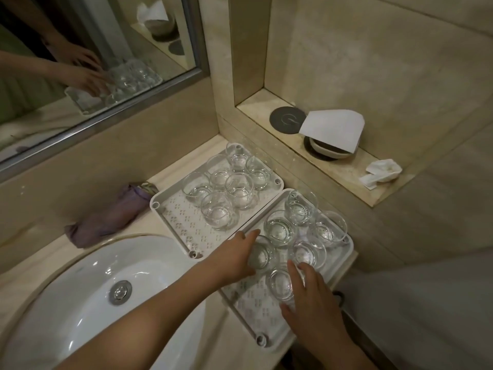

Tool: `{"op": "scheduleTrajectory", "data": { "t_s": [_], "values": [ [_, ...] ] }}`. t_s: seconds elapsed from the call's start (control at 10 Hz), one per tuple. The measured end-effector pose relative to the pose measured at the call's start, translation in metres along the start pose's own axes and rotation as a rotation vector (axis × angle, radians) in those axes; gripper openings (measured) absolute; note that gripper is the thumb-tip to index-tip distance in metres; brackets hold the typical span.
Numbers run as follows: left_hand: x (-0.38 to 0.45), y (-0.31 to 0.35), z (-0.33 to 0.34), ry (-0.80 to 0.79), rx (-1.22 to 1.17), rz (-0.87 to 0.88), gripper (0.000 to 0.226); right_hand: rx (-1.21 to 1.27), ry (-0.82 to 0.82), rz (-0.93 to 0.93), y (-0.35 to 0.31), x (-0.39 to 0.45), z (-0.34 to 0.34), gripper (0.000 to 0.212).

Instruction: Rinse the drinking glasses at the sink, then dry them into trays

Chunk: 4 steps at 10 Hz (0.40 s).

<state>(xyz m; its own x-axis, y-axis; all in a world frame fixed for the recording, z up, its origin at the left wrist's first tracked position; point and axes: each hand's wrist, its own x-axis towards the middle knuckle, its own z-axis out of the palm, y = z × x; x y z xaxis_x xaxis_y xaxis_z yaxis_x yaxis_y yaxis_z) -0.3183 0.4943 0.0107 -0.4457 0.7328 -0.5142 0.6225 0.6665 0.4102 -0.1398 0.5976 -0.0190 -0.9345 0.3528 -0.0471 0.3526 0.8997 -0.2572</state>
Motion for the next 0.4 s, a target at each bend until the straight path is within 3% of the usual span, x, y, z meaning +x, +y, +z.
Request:
{"op": "scheduleTrajectory", "data": {
  "t_s": [0.3, 0.4],
  "values": [
    [0.003, -0.006, 0.004, 0.007, -0.053, 0.011, 0.095, 0.035, -0.076, 0.016, -0.005, 0.001, -0.002, 0.116],
    [-0.015, -0.004, 0.006, 0.015, -0.200, -0.014, 0.099, 0.087, -0.321, 0.088, -0.006, 0.009, -0.022, 0.111]
  ]
}}
